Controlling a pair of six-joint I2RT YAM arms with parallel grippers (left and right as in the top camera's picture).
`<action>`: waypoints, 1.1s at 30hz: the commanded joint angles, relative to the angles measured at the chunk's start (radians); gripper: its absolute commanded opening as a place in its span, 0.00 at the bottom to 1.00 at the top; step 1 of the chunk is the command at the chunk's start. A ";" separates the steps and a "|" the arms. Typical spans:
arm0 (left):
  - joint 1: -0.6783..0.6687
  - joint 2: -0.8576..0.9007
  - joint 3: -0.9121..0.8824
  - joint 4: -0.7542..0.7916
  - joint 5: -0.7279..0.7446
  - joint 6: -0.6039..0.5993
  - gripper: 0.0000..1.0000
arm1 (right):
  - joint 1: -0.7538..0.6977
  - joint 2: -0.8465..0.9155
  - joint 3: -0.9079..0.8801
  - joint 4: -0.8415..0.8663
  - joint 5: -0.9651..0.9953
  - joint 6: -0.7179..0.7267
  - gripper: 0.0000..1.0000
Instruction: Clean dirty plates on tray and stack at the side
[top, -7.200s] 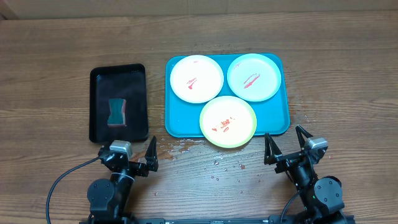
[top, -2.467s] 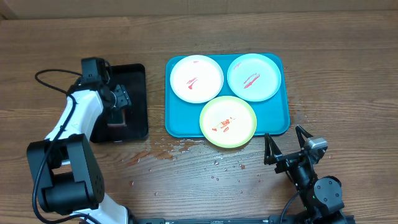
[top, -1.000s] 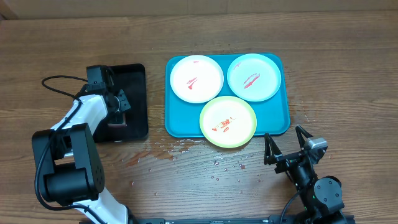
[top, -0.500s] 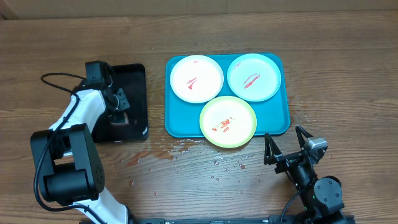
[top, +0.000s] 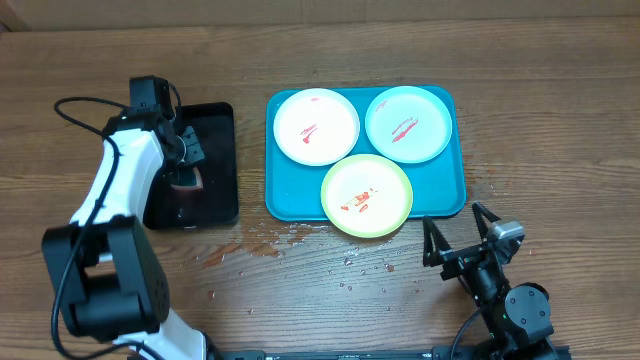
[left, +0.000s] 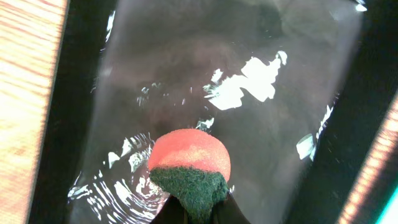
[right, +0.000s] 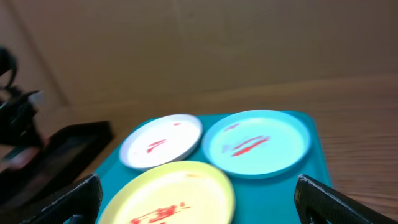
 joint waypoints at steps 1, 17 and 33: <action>-0.013 -0.071 0.031 -0.008 -0.053 0.013 0.04 | -0.003 -0.010 -0.005 0.008 -0.174 0.121 1.00; -0.013 -0.074 0.029 -0.033 0.089 0.039 0.04 | -0.003 -0.010 -0.005 0.025 -0.361 0.545 1.00; -0.013 -0.074 0.029 -0.032 0.093 0.047 0.04 | -0.003 0.056 0.084 -0.002 -0.369 0.386 0.93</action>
